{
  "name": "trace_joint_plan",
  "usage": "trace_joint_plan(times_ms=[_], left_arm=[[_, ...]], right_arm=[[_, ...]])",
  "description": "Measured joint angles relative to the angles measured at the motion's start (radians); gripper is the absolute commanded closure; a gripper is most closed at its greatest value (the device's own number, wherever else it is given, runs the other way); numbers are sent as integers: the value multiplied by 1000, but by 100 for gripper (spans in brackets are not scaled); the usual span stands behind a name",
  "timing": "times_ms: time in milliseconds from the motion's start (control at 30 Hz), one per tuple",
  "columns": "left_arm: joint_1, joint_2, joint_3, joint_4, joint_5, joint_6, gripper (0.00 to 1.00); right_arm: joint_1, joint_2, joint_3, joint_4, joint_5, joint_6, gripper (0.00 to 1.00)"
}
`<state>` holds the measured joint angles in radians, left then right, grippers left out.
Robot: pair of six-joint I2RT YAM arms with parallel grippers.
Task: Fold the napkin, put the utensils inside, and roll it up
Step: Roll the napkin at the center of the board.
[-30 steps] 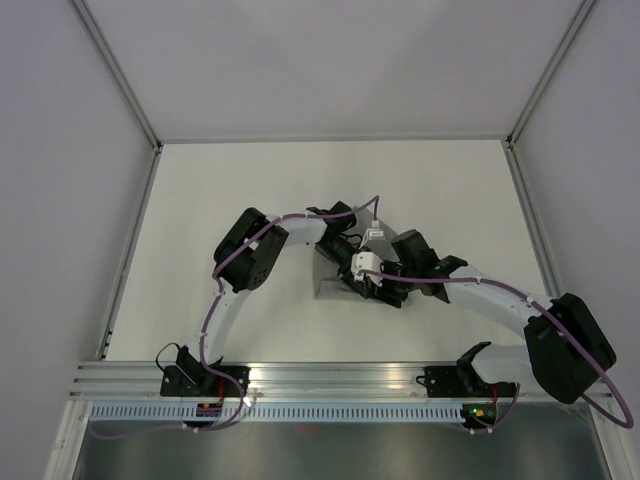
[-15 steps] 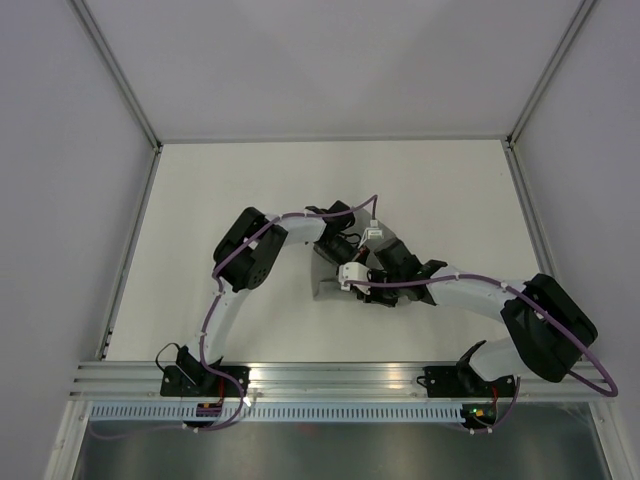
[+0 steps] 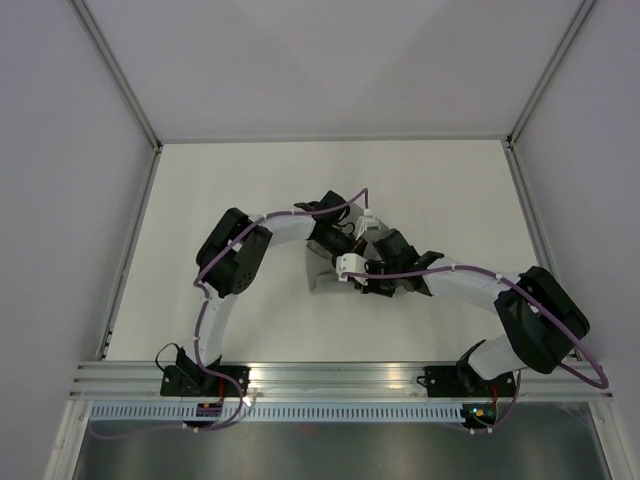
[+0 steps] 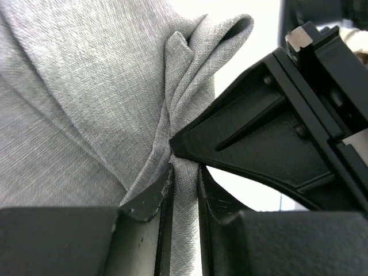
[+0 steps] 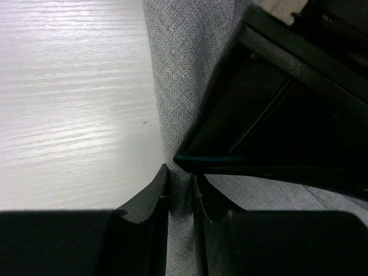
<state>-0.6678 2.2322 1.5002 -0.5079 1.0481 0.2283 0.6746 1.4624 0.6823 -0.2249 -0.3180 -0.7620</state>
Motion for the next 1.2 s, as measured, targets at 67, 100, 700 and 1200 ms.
trace_joint_plan(times_ms=[67, 100, 700, 1200], left_arm=[[6, -52, -35, 48, -69, -45, 81], [11, -77, -49, 71, -101, -63, 80], [172, -986, -578, 678, -921, -429, 63], [153, -1315, -565, 635, -1041, -480, 0]], right_arm=[[-8, 11, 23, -11, -4, -6, 94], [-12, 16, 33, -27, -10, -7, 94], [-69, 156, 196, -309, -164, -58, 95], [-107, 392, 457, -530, -288, -67, 97]])
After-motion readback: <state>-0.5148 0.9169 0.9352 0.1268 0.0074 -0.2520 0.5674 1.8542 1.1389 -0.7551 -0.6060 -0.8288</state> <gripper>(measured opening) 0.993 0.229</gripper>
